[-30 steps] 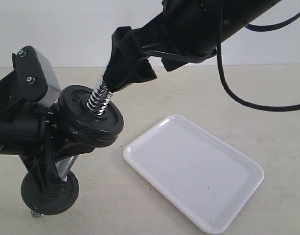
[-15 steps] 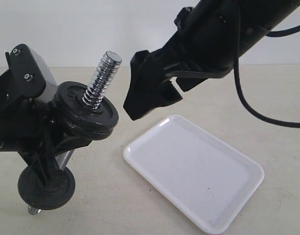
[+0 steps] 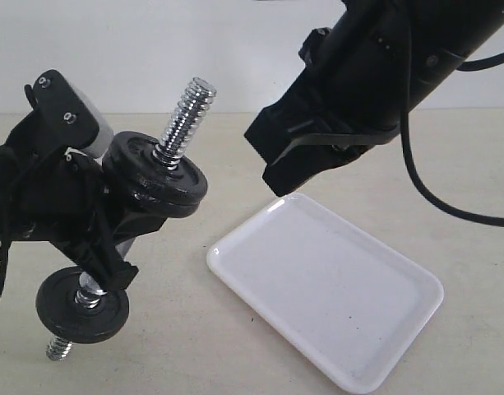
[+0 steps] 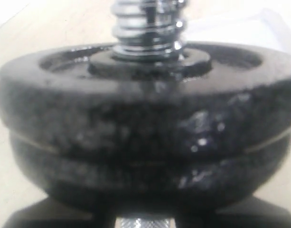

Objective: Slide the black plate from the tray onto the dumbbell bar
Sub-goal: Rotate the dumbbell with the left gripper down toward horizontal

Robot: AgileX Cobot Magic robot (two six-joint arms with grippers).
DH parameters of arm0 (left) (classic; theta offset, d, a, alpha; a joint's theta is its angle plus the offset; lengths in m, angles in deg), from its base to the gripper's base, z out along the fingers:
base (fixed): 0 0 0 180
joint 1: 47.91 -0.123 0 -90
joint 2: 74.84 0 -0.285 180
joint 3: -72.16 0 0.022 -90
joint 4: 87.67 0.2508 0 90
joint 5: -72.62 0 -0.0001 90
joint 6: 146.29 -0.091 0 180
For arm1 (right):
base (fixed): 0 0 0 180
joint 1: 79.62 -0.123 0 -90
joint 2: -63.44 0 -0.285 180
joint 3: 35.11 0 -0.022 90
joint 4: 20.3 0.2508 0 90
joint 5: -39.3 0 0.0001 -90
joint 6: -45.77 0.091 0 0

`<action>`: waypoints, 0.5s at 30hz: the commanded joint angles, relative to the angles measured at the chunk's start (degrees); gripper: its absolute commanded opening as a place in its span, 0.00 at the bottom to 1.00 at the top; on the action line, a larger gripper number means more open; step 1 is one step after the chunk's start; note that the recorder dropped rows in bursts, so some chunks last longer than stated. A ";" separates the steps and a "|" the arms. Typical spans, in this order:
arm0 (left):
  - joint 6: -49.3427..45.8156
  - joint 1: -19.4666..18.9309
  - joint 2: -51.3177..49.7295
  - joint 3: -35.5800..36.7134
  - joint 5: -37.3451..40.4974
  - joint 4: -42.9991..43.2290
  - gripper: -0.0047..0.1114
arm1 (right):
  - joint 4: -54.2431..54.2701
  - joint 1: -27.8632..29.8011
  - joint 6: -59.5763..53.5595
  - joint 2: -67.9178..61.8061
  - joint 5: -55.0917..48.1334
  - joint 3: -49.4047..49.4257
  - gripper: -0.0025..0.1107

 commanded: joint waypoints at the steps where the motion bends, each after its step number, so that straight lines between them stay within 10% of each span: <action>1: 0.20 -0.26 -0.90 -1.66 -8.01 -1.60 0.08 | -0.22 0.16 0.65 0.54 -0.77 -0.16 0.02; 15: 0.68 -0.26 -4.79 -1.66 -12.61 -1.69 0.08 | -0.11 0.16 1.14 0.54 -3.50 -0.16 0.02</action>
